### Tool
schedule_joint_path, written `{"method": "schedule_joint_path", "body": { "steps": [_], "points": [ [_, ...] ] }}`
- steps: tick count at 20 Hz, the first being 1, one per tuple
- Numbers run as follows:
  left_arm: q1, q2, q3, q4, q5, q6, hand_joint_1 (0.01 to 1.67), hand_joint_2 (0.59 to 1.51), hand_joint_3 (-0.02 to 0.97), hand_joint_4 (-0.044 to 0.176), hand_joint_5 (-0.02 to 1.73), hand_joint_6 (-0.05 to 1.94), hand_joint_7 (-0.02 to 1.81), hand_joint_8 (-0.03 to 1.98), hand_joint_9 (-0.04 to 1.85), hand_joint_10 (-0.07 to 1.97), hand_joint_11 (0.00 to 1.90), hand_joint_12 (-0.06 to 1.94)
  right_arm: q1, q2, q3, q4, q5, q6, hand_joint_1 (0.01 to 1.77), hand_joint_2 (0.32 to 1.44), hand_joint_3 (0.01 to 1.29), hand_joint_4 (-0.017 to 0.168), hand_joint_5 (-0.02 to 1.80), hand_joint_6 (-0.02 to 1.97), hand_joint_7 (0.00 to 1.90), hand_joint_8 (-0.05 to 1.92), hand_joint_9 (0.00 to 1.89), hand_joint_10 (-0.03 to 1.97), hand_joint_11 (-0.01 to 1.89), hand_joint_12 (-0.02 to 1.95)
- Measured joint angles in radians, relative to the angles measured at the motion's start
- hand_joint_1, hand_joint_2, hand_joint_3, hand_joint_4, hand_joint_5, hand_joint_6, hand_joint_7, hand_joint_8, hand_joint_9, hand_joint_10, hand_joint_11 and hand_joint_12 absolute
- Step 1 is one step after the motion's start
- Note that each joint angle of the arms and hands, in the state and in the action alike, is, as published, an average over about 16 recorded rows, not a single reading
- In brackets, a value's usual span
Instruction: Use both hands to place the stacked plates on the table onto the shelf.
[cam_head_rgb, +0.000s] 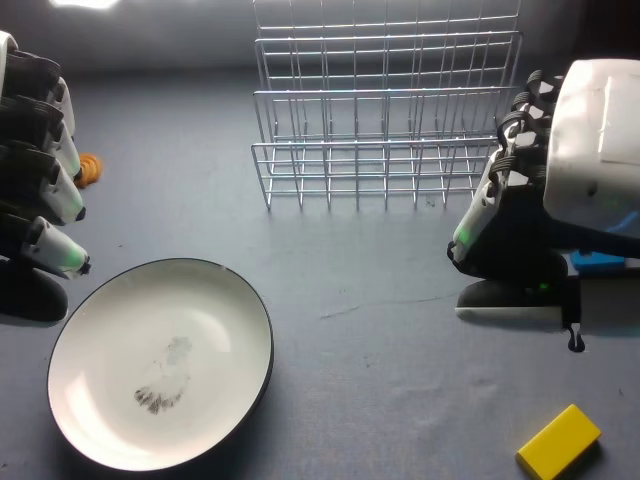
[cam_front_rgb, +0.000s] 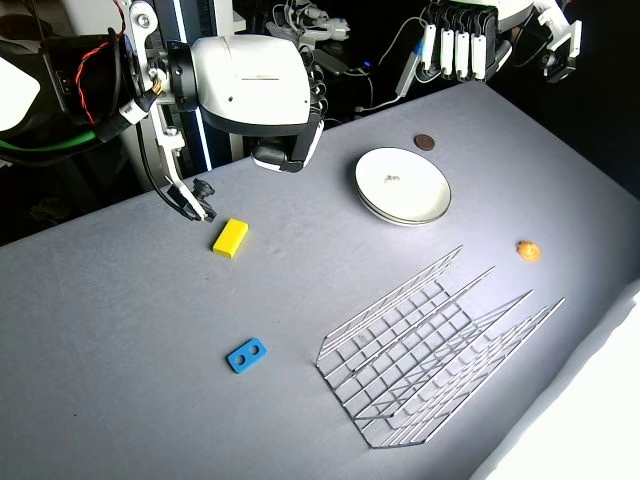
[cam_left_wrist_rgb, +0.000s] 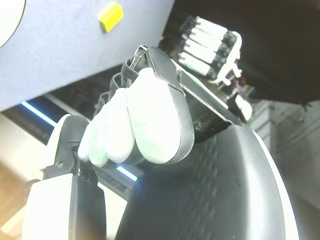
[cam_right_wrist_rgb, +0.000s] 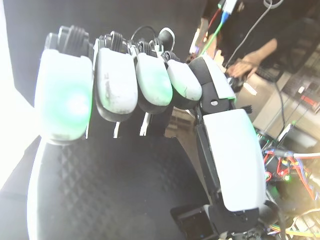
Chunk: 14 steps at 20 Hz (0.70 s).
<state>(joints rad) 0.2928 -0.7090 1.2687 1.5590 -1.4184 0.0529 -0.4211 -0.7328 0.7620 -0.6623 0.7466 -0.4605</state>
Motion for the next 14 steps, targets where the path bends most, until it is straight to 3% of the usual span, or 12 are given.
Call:
{"method": "schedule_joint_path", "body": {
  "steps": [4,8,11,14],
  "points": [
    [-0.001,0.000,0.002,0.001,-0.002,0.000,0.14,1.145,0.016,0.025,0.39,0.52,0.47,0.53,0.52,0.54,0.61,0.55,-0.004,0.000,0.000,0.012,0.000,-0.011,0.38,1.22,0.03,-0.002,0.46,0.64,0.52,0.60,0.56,0.62,0.61,0.71],
    [-0.003,0.000,0.004,0.000,-0.004,0.000,0.11,1.141,0.013,0.018,0.30,0.39,0.36,0.39,0.39,0.40,0.45,0.41,-0.010,0.000,0.000,0.042,-0.002,-0.035,0.63,1.17,0.03,-0.002,0.37,0.48,0.41,0.45,0.43,0.46,0.46,0.62],
    [-0.002,0.000,0.006,0.001,-0.011,-0.002,0.03,1.126,0.007,-0.003,0.10,0.09,0.12,0.11,0.13,0.11,0.18,0.11,-0.018,-0.001,0.000,0.066,-0.005,-0.058,0.79,1.13,0.02,-0.003,0.19,0.18,0.20,0.15,0.21,0.16,0.20,0.39],
    [0.000,0.000,0.008,-0.005,-0.017,-0.007,0.02,1.128,0.003,0.003,0.03,0.00,0.04,0.01,0.02,0.00,0.03,-0.01,-0.026,-0.002,0.000,0.092,-0.013,-0.084,1.02,1.10,0.02,-0.002,0.12,0.02,0.10,0.01,0.10,0.01,0.03,0.34]
  ]
}}
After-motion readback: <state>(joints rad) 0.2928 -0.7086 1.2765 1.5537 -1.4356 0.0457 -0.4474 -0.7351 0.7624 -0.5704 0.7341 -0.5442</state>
